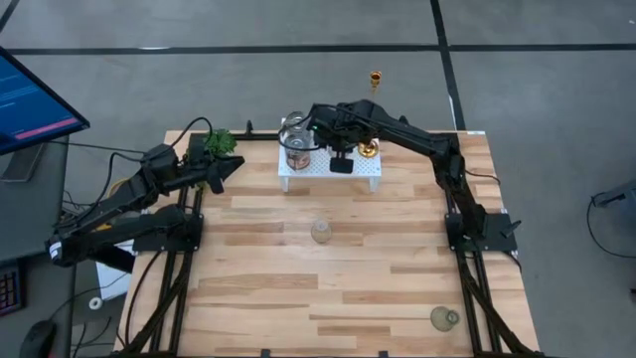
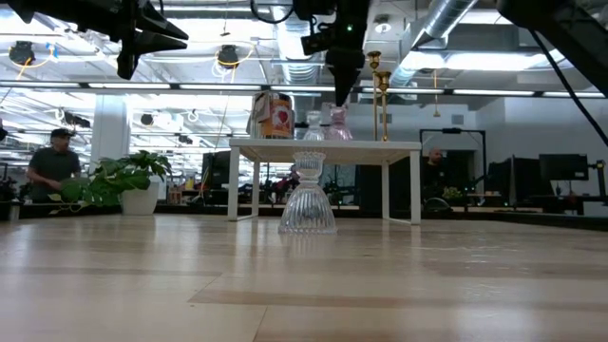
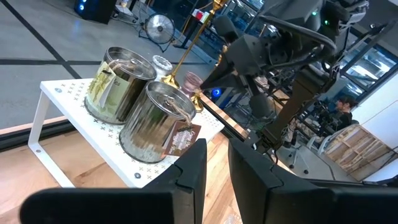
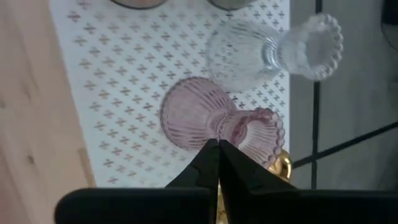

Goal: Pick & Place candle stick holders
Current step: Put the pink candle holder on the shelf

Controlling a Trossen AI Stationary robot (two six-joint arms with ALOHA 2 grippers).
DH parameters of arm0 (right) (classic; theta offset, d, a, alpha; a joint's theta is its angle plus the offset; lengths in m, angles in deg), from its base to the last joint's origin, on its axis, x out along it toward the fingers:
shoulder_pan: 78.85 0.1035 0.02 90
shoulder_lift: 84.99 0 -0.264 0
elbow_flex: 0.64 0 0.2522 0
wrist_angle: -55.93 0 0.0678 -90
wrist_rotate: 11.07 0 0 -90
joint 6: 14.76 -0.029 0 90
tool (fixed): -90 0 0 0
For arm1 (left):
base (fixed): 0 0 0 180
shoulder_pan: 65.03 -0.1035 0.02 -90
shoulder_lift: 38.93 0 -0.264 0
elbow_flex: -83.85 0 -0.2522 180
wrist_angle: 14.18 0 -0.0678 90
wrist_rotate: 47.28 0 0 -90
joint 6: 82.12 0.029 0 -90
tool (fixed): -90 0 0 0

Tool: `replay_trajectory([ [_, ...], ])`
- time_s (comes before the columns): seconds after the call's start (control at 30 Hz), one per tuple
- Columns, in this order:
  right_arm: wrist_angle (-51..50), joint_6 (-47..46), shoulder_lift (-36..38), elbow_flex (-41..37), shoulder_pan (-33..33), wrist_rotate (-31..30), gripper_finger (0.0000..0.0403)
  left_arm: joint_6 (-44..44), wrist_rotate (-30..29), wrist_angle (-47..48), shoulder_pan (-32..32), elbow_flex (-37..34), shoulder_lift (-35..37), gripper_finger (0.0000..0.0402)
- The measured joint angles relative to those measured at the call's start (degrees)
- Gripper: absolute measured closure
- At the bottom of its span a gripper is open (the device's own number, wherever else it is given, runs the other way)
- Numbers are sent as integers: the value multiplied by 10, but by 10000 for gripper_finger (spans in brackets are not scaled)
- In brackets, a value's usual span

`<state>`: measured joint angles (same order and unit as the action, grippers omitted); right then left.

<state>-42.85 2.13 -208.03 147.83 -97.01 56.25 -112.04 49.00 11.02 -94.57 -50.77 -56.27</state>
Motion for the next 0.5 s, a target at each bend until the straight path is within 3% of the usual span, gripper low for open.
replay_trajectory([
  [0.27, 2, 1, 0, 0, 5, -26, 403, 0, 0, 0, 0, 0, 0, 335],
  [0.5, 2, 18, 0, 0, 35, 17, 403, 0, 0, 0, 0, 0, 0, 335],
])
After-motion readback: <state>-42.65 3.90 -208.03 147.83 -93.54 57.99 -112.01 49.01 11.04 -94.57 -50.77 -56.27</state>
